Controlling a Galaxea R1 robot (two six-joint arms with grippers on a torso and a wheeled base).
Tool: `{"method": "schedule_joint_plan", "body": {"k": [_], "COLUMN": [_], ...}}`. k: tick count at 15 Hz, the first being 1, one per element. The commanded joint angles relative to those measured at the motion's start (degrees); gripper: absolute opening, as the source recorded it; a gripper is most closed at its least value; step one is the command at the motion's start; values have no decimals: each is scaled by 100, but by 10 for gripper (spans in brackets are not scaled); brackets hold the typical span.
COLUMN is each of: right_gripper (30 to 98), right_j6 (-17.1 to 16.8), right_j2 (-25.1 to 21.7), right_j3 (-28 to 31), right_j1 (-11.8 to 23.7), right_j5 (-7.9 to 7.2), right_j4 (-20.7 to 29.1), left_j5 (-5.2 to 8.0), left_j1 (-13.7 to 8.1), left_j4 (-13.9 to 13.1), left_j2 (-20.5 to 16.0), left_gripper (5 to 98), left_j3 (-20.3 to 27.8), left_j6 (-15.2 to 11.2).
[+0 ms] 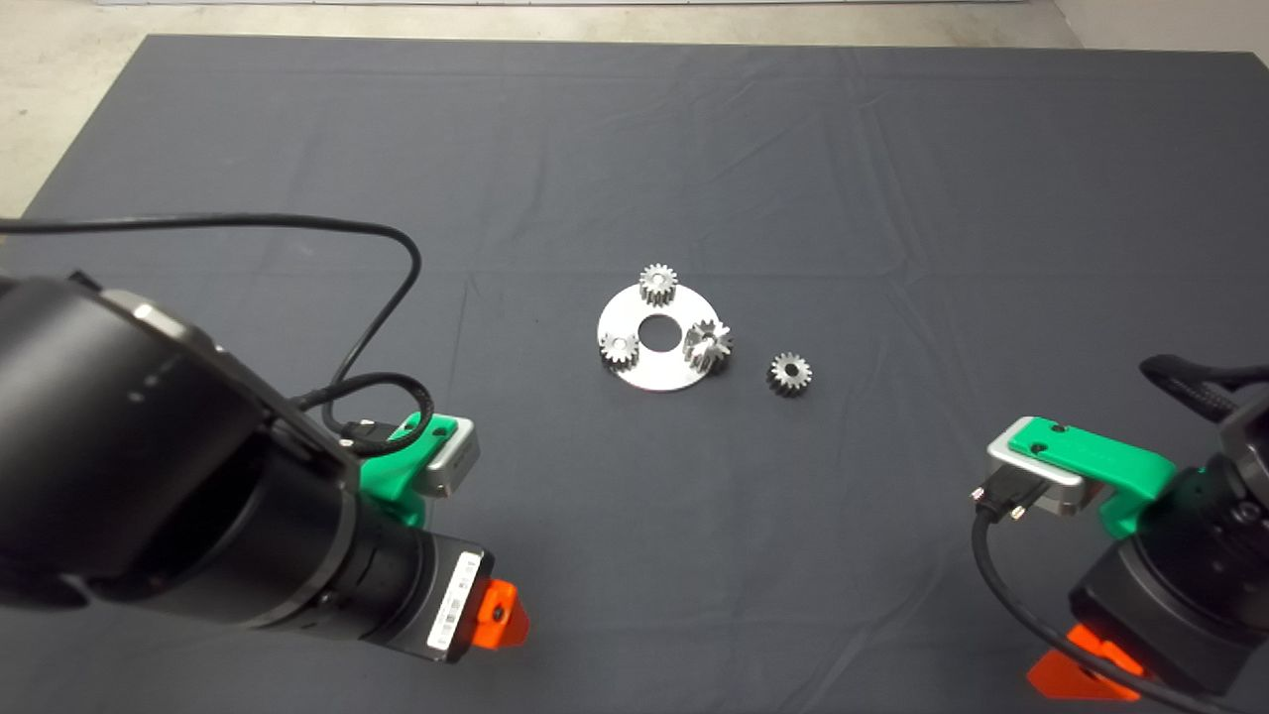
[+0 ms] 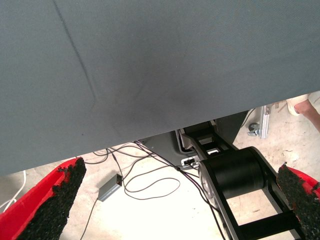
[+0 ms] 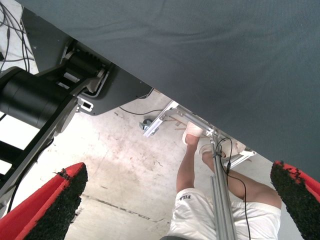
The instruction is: Remove an incorrectly installed larger gear and replace it with the correct smaller gear
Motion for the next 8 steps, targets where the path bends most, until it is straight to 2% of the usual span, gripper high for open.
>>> {"method": "schedule_joint_plan", "body": {"k": [1,2,3,5,8], "right_gripper": [968,968,968,968,968], "right_j6": [-133,-368,-904,-1612,-2355], "right_j2": [31,56,75,232,1022], "right_j3": [-368,-600,-1055,-1871,-2950], "right_j1": [116,110,90,55,-154], "right_j5": [-587,-587,-587,-584,-587], "right_j4": [-193,-251,-335,-462,-810], "left_j5": [-3,-3,-3,-12,15], "left_j1": [-84,-84,-84,-84,-84], "left_j4": [-80,-80,-80,-80,-80], "left_j2": [18,18,27,18,18], "left_gripper": [982,982,982,982,982], "left_j3": [98,98,98,98,98], "left_j6": [8,14,14,14,14]}}
